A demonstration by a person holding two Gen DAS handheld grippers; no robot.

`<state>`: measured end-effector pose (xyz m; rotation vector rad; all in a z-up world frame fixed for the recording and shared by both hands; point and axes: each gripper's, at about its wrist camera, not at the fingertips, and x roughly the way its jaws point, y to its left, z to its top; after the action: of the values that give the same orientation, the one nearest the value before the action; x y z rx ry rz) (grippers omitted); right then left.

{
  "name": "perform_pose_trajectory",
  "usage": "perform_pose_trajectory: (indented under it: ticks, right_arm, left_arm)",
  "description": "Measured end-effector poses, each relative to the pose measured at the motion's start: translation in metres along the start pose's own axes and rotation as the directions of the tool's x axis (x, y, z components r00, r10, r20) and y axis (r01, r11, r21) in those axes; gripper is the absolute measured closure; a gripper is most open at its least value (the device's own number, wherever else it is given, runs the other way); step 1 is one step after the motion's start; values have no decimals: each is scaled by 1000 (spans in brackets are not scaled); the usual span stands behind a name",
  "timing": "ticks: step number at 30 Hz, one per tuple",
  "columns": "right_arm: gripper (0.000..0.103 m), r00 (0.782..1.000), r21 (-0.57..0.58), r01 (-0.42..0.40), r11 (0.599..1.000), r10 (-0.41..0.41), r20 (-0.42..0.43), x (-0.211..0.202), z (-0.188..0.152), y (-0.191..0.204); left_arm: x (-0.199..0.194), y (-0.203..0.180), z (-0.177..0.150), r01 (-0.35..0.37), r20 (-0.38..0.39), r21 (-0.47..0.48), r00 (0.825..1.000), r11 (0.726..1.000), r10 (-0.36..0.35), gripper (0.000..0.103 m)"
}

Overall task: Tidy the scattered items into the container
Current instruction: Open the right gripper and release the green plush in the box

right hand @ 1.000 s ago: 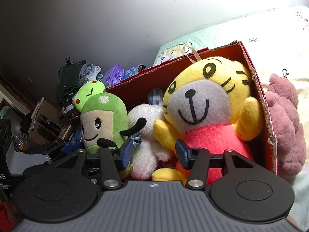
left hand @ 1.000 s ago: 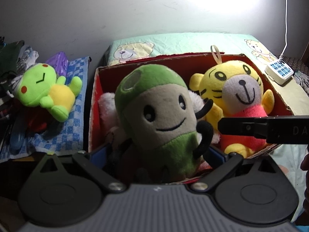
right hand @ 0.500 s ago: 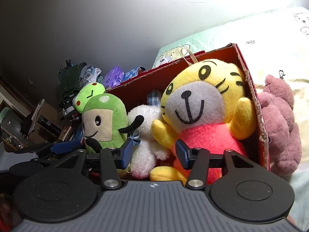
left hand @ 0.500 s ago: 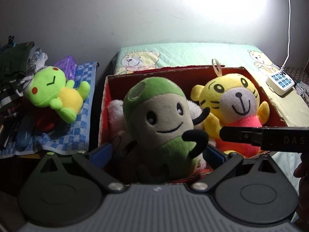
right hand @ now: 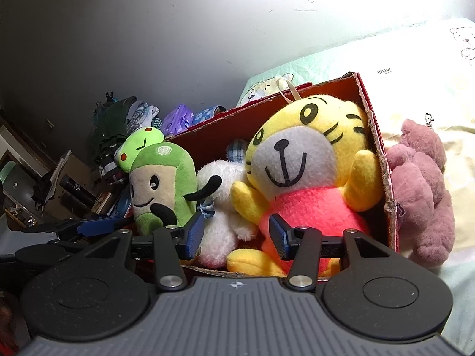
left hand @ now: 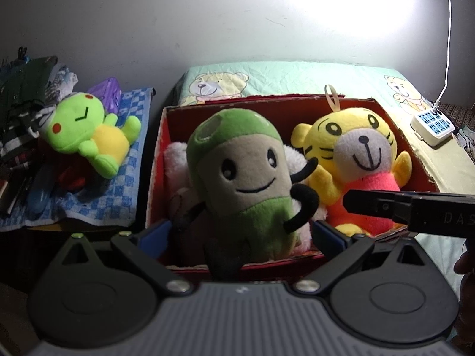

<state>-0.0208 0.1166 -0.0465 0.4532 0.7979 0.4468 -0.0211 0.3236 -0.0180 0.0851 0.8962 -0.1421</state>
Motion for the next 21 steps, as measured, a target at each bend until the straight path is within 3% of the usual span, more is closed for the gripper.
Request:
perform_pose_trajectory:
  ticks: [21]
  right_arm:
    - [51,999,-92,24,995,-22,26,0,-10,7]
  left_arm:
    - [3,3,-10,-23,-2,-54,1000,998,22,1]
